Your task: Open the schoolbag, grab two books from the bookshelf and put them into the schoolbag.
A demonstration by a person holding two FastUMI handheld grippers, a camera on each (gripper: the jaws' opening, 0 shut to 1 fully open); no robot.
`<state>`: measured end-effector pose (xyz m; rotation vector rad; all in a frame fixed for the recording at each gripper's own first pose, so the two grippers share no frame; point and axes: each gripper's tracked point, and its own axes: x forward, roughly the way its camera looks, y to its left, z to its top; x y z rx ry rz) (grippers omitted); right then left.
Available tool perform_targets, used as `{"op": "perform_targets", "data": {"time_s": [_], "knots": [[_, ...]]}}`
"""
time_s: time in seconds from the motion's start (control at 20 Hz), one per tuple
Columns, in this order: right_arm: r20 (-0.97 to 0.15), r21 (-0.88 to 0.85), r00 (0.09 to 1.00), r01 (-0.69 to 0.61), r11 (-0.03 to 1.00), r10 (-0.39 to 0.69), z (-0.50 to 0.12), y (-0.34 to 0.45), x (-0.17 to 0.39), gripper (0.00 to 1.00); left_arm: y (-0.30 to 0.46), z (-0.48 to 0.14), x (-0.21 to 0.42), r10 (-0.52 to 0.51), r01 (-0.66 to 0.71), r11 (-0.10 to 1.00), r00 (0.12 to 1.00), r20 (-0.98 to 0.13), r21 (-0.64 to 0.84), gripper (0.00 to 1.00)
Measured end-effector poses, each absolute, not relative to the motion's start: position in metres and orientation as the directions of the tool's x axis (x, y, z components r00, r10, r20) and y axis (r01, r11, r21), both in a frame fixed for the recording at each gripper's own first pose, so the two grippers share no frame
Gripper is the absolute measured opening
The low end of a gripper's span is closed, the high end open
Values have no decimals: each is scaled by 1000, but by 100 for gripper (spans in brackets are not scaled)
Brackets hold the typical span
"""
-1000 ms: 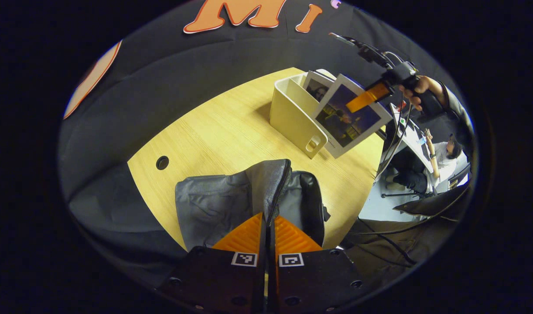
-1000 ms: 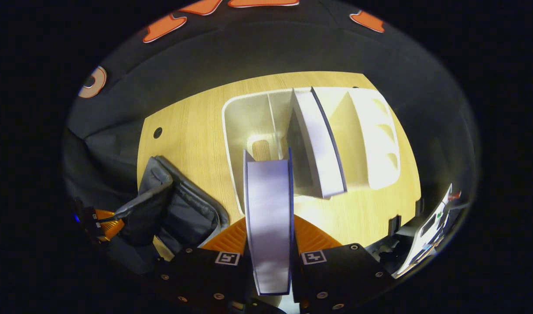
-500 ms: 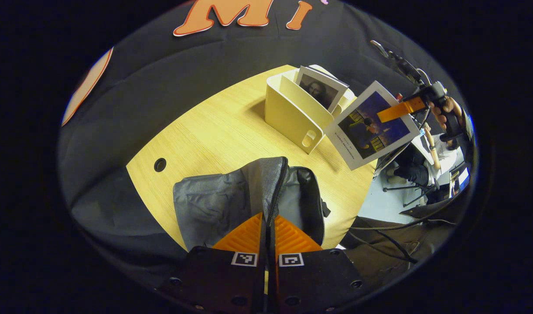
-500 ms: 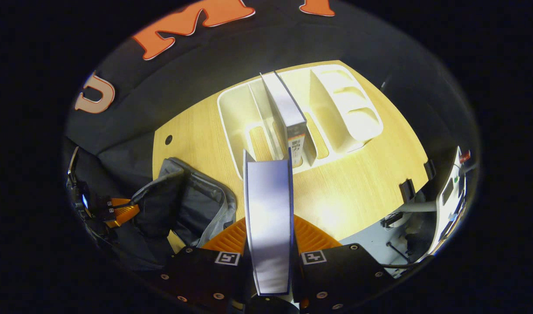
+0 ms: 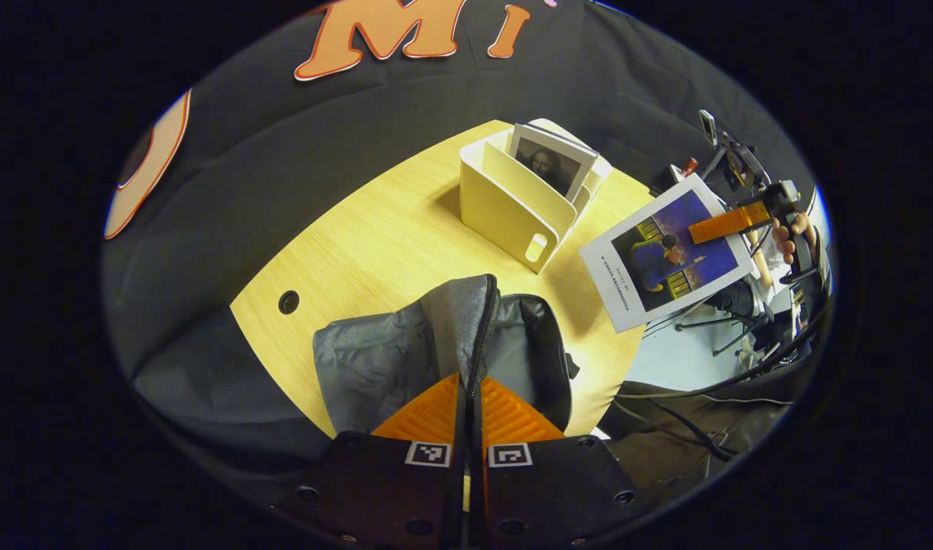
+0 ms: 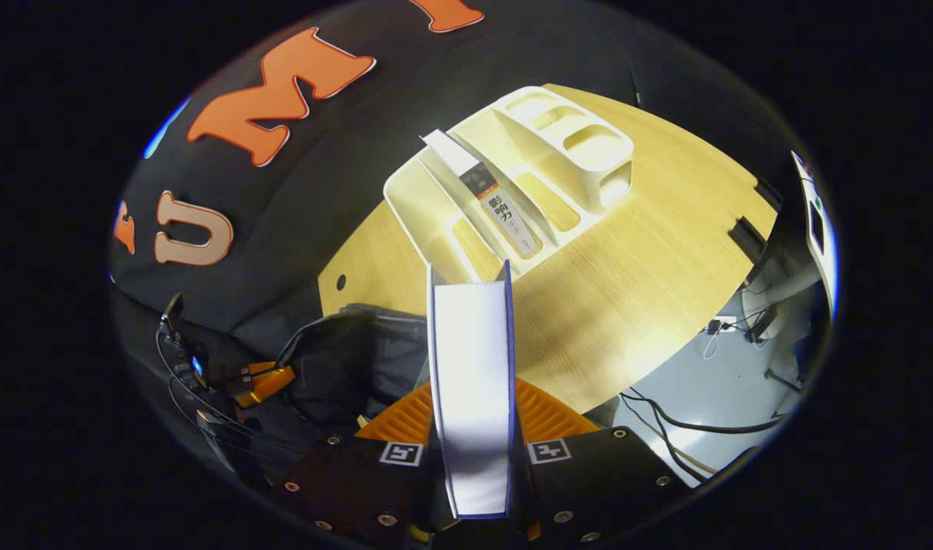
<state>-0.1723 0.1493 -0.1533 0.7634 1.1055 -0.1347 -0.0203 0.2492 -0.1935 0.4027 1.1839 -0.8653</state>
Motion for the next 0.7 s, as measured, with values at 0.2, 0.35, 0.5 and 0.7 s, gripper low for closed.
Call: {"op": "perform_targets", "data": {"time_s": [0.2,0.35,0.5,0.7], "knots": [[-770,594,548,429,681,326,-150,169,-163,35,252,-181,-14,-372,758,636,135,-919,-146,4],[-704,672,589,373,640,396,-153,208,-146,35,252,-174,-9,-376,751,645,152,-914,-141,4],[-660,724,589,331,606,467,-161,242,-136,35,253,-173,-10,-372,742,656,159,-914,-138,2],[-631,759,567,311,573,529,-184,283,-120,35,257,-170,-8,-369,733,667,171,-913,-133,2]]}}
